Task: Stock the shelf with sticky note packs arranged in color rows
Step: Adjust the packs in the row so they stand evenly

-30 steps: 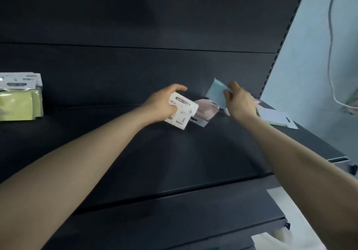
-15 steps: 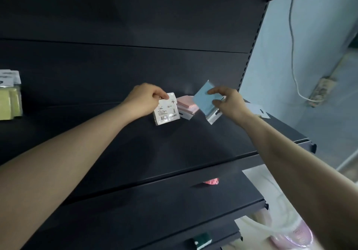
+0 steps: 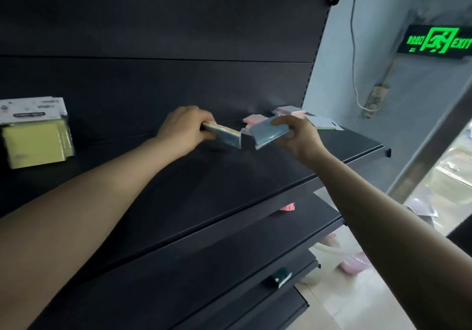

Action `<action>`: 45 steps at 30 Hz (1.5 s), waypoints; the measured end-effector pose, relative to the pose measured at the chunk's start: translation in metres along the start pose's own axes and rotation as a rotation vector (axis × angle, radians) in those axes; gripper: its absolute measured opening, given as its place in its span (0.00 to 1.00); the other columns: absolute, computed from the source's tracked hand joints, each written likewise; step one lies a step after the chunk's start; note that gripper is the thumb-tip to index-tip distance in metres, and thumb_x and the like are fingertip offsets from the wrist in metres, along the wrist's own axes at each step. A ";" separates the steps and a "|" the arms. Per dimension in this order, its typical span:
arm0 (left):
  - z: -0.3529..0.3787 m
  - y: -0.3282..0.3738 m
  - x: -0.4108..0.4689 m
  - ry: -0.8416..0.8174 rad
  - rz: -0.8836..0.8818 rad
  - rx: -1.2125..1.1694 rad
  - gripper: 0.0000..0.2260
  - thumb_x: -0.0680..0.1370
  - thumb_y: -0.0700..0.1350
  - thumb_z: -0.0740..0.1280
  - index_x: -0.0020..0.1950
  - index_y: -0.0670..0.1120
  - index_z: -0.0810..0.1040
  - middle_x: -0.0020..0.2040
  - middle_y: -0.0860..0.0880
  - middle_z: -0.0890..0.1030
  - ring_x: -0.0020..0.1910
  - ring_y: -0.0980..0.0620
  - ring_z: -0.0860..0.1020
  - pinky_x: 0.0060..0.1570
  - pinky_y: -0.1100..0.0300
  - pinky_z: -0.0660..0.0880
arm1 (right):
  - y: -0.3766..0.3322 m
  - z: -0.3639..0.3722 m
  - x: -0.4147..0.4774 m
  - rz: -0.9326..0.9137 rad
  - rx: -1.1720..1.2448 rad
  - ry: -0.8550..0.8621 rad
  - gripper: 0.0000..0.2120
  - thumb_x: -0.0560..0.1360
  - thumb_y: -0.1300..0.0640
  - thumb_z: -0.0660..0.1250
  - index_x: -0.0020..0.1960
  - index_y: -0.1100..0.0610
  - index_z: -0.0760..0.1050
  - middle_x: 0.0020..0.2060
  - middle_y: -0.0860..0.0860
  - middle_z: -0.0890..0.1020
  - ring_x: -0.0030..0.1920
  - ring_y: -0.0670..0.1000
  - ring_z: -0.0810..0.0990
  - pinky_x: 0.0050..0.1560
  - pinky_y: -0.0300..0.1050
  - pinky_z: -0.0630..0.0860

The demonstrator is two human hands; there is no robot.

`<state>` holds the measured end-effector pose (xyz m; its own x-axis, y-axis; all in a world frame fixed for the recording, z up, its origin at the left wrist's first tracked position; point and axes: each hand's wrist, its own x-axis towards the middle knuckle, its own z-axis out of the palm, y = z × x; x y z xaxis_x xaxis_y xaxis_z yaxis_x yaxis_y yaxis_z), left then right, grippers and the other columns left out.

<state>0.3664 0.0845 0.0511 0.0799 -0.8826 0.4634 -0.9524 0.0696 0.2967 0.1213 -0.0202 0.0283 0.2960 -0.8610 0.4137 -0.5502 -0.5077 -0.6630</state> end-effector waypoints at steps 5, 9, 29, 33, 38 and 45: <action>-0.031 -0.012 -0.033 -0.022 -0.137 -0.141 0.14 0.70 0.54 0.74 0.50 0.48 0.82 0.49 0.49 0.80 0.48 0.51 0.78 0.48 0.55 0.75 | -0.037 0.009 -0.039 -0.007 -0.039 0.088 0.10 0.71 0.47 0.73 0.45 0.53 0.83 0.40 0.52 0.83 0.40 0.51 0.80 0.41 0.47 0.76; -0.053 -0.023 -0.063 -0.008 -0.223 -0.323 0.12 0.72 0.54 0.72 0.48 0.47 0.79 0.48 0.51 0.81 0.48 0.51 0.79 0.49 0.51 0.77 | -0.068 0.018 -0.068 0.175 0.249 0.079 0.10 0.75 0.50 0.70 0.51 0.56 0.81 0.34 0.53 0.81 0.29 0.46 0.76 0.31 0.43 0.74; -0.175 -0.052 -0.303 0.068 -0.297 -0.203 0.10 0.77 0.50 0.68 0.57 0.51 0.76 0.51 0.55 0.79 0.50 0.52 0.76 0.50 0.56 0.73 | -0.217 0.073 -0.223 0.110 0.577 -0.202 0.12 0.76 0.67 0.61 0.46 0.56 0.82 0.45 0.56 0.79 0.26 0.50 0.76 0.29 0.40 0.76; -0.204 -0.087 -0.328 0.109 -0.369 -0.141 0.12 0.77 0.52 0.68 0.59 0.51 0.76 0.50 0.53 0.77 0.49 0.50 0.76 0.47 0.56 0.72 | -0.257 0.101 -0.229 0.083 0.607 -0.413 0.20 0.74 0.74 0.58 0.62 0.61 0.75 0.57 0.56 0.75 0.43 0.52 0.82 0.42 0.41 0.82; -0.235 -0.139 -0.342 0.142 -0.435 -0.120 0.12 0.77 0.52 0.68 0.58 0.52 0.76 0.53 0.50 0.80 0.50 0.48 0.77 0.49 0.52 0.76 | -0.297 0.150 -0.223 -0.091 0.296 -0.353 0.14 0.74 0.68 0.68 0.56 0.55 0.79 0.51 0.55 0.80 0.48 0.55 0.83 0.37 0.42 0.82; -0.272 -0.211 -0.342 0.136 -0.450 -0.077 0.11 0.77 0.53 0.67 0.57 0.51 0.75 0.49 0.49 0.77 0.45 0.46 0.76 0.41 0.55 0.73 | -0.345 0.209 -0.202 -0.348 -0.016 -0.196 0.06 0.75 0.53 0.70 0.48 0.53 0.75 0.46 0.50 0.72 0.42 0.50 0.74 0.41 0.36 0.69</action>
<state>0.6201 0.4985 0.0567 0.5223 -0.7644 0.3781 -0.7900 -0.2668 0.5520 0.4145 0.3225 0.0437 0.6094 -0.6279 0.4842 -0.4025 -0.7711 -0.4933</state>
